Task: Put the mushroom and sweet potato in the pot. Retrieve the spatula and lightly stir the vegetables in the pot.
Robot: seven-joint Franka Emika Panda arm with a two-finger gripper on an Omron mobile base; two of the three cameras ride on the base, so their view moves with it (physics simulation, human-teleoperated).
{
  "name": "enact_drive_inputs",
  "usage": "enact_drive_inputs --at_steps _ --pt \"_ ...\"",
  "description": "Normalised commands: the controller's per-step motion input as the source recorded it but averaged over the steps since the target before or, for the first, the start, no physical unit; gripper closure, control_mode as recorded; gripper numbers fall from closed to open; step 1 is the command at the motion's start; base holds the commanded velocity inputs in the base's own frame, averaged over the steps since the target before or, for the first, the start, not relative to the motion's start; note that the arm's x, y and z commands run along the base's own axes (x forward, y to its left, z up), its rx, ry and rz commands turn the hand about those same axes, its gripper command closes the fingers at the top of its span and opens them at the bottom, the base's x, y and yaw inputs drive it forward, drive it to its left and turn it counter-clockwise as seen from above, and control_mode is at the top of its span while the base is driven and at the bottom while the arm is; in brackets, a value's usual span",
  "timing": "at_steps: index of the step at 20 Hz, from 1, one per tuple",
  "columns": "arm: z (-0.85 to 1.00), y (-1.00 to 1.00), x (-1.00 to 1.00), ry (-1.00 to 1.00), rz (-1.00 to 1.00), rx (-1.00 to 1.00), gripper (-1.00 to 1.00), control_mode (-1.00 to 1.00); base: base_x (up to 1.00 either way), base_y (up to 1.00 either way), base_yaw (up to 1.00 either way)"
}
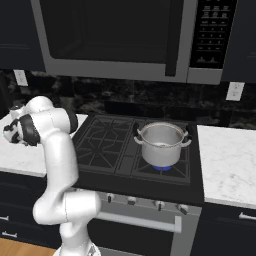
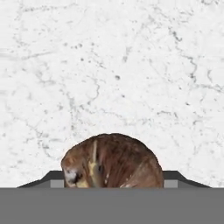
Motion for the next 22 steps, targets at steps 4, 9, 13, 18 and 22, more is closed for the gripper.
enact_drive_inputs --at_steps 4,9,13,18,22 --pt "0.96 -0.96 -0.95 0.0 -0.07 0.0 1.0 -1.0 0.0 0.0 0.0" --pt "0.72 -1.0 -0.8 0.0 -0.13 0.01 1.0 -1.0 0.0 0.0 0.0" --pt "0.21 -1.0 -0.11 0.06 -0.2 0.01 1.0 -1.0 0.0 0.0 0.0" --pt "-0.02 -0.88 0.14 0.0 -0.06 -0.01 1.0 -1.0 0.0 0.0 0.0" --pt "0.26 -1.0 0.0 0.0 -0.07 -0.01 1.0 -1.0 0.0 0.0 0.0"
